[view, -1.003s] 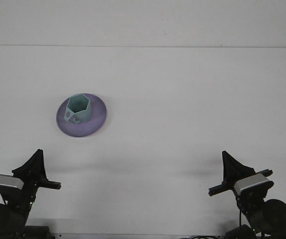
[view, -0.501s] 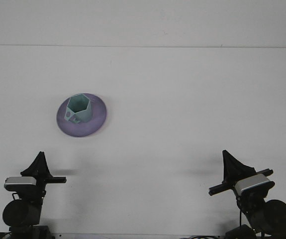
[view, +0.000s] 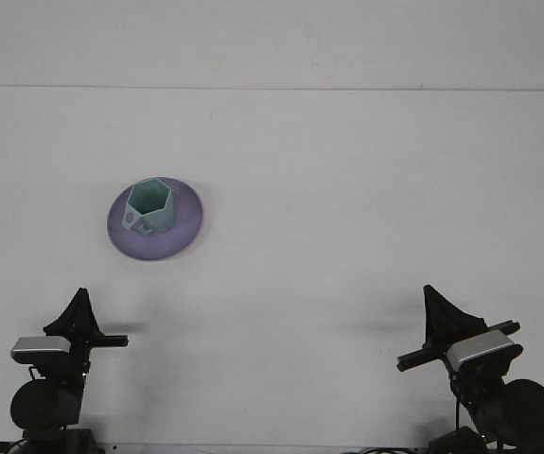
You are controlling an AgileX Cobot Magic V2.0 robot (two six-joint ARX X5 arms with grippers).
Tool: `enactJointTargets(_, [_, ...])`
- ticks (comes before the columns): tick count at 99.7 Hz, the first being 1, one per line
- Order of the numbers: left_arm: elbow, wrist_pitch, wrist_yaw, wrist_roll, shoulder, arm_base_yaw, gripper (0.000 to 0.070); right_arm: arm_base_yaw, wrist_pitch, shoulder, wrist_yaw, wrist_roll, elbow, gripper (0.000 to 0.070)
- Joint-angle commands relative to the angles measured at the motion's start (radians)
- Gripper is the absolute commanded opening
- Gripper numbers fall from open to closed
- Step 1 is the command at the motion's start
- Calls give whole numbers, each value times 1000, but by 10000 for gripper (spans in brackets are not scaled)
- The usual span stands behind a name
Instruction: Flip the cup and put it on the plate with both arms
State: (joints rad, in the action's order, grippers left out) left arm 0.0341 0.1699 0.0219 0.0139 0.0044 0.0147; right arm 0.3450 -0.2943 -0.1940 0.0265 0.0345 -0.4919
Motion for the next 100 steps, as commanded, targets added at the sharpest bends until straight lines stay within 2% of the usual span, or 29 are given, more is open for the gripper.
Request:
enactJointTargets(1, [-20,11,-3,5,0,1,15,2,10,-2,1,14,-1,4])
enactJointTargets(25, [-20,11,-3,5,0,1,15,2,10,-2,0,11,-1,4])
enactJointTargets(37, [-20,11,-3,5,0,1,15,-16,8,5,43,-144,3,5])
enactJointTargets(43, [-19,11,-3,5,0,1,15,-62,10,9,56,-171,28,5])
enactJointTargets(57, [-19,11,-3,5,0,1,15,-217,148,64,-47,-272,192,5])
enactJointTargets(80, [-19,11,-3,5,0,1,15,-328,252,198,-91,-250,450,5])
enactJointTargets(100, [-19,11,-3,5,0,1,15,-329,270,193,-106,-247,479,4])
